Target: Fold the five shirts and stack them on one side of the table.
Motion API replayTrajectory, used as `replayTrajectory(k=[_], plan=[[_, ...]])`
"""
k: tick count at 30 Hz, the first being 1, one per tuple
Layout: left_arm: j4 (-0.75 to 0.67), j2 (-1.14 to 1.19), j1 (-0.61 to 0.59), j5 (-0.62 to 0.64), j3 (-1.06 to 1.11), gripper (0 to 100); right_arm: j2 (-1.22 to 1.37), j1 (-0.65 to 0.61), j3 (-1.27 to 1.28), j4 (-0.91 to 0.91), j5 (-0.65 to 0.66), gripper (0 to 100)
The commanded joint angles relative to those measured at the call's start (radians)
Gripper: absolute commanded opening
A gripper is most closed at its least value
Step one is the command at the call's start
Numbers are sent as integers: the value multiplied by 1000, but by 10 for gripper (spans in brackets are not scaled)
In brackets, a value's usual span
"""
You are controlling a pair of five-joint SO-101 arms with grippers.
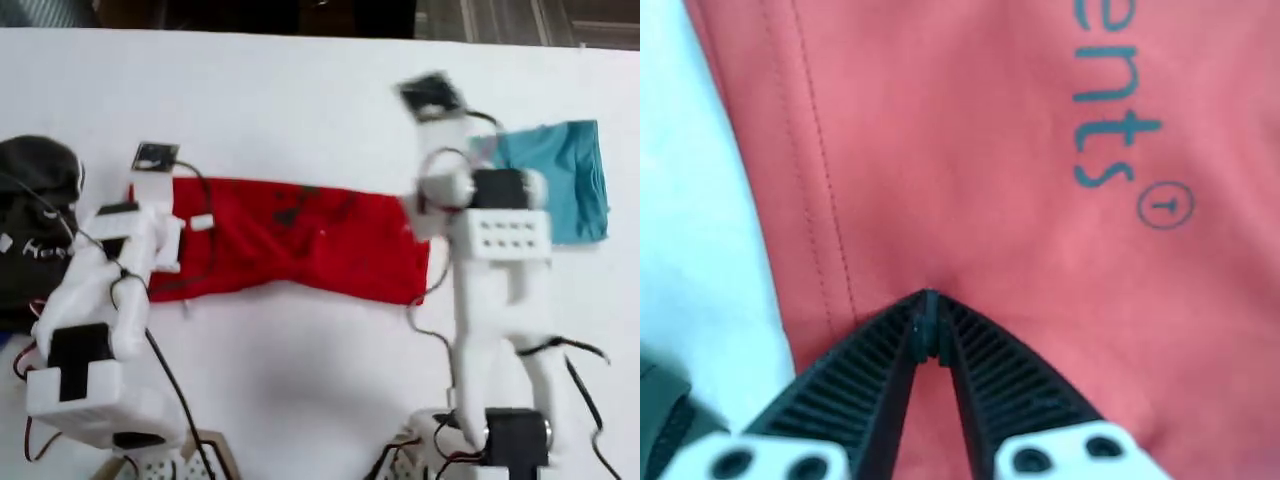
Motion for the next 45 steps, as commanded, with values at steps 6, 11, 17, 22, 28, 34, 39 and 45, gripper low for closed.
replayTrajectory(k=[6,11,17,22,28,34,39,45], plan=[[-23,-28,-5,2,2,27,-383,59,589,-400,0,22],[-23,-28,-5,0,2,27,-469,64,934,-737,-8,22],[-23,-37,-6,0,-8,27,-383,65,1079,-967,-52,22],[75,-78,-12,2,-104,27,-314,61,1043,-974,-49,22],[259,-94,-12,0,-289,57,-308,61,1042,-975,-49,22],[301,81,-55,15,-452,316,-308,59,1042,-975,-49,22],[339,247,-160,35,-653,288,-308,58,1040,-975,-49,22],[482,407,-173,34,-831,287,-308,58,1040,-975,-49,22]])
